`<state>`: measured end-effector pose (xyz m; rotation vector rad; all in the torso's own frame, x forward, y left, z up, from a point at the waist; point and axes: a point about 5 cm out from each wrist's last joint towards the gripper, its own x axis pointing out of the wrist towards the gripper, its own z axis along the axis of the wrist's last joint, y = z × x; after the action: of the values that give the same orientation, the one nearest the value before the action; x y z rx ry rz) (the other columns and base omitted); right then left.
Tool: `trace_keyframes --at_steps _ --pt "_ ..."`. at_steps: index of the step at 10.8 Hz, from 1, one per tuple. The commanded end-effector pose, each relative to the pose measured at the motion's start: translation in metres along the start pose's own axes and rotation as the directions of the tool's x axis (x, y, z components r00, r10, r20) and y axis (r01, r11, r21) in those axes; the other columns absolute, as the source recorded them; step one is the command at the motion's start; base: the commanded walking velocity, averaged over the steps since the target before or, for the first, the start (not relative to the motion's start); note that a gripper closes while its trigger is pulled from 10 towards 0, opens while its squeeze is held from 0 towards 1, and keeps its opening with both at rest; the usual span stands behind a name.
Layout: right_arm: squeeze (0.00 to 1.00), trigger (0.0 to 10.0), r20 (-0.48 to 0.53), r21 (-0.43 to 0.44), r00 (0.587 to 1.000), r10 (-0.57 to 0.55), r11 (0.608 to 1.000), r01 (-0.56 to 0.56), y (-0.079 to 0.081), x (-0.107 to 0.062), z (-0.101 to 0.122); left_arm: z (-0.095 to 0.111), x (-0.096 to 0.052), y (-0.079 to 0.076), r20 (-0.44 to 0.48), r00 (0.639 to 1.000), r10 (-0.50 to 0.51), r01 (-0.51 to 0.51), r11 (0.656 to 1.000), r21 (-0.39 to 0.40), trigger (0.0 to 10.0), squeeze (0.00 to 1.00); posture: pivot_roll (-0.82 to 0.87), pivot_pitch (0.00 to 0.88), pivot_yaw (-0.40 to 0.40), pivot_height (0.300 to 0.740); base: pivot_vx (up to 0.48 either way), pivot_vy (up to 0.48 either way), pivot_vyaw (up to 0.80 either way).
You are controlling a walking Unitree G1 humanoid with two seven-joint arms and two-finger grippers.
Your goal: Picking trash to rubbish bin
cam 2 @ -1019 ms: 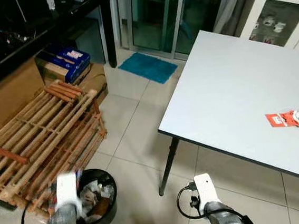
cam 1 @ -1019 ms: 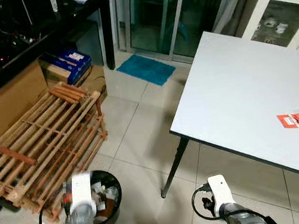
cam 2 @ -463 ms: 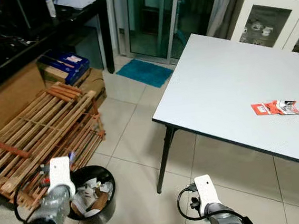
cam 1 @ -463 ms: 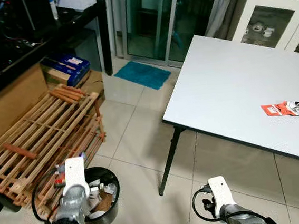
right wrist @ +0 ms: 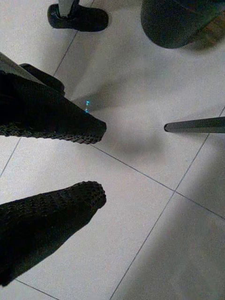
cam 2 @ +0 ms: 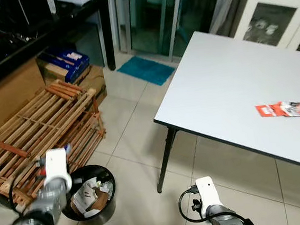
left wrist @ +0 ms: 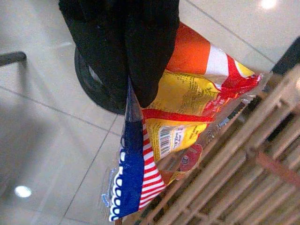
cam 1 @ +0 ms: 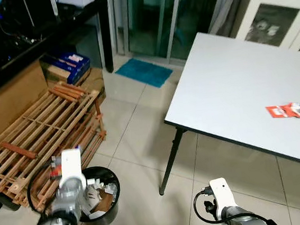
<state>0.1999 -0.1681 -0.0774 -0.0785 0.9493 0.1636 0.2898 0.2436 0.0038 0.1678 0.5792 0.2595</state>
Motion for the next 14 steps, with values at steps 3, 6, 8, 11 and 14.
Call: trace_keyframes --at_steps 3,6,8,11,14 --pt "0.00 10.0 -0.034 0.006 0.999 -0.013 1.000 0.014 -0.008 -0.005 -0.019 0.012 0.003 -0.004 0.017 1.000 -0.026 0.025 0.999 0.024 10.0 0.00 0.00 0.150 -0.128 0.740 0.000 0.000 0.00" --pt "0.00 10.0 -0.048 0.011 0.999 -0.010 1.000 0.011 -0.008 -0.007 -0.027 0.010 0.002 -0.009 0.014 0.999 -0.039 0.038 0.999 0.032 10.0 1.00 -0.01 0.166 -0.126 0.740 0.000 0.000 0.00" --pt "0.00 10.0 -0.049 0.017 0.999 -0.013 1.000 0.014 -0.009 -0.007 -0.028 0.006 0.001 -0.009 0.003 0.999 -0.042 0.042 0.998 0.036 10.0 1.00 0.00 0.165 -0.127 0.740 0.000 0.000 0.00" --pt "0.00 10.0 -0.045 0.020 0.999 -0.016 1.000 0.017 -0.009 -0.007 -0.026 0.009 0.002 -0.007 0.007 0.999 -0.037 0.037 0.999 0.034 10.0 1.00 0.00 0.157 -0.125 0.740 0.000 0.000 0.00" --pt "0.00 10.0 -0.039 0.023 0.999 -0.014 1.000 0.015 -0.009 -0.007 -0.025 0.010 0.002 -0.008 0.010 0.999 -0.035 0.035 0.999 0.029 10.0 1.00 0.00 0.154 -0.126 0.740 0.000 0.000 0.00"
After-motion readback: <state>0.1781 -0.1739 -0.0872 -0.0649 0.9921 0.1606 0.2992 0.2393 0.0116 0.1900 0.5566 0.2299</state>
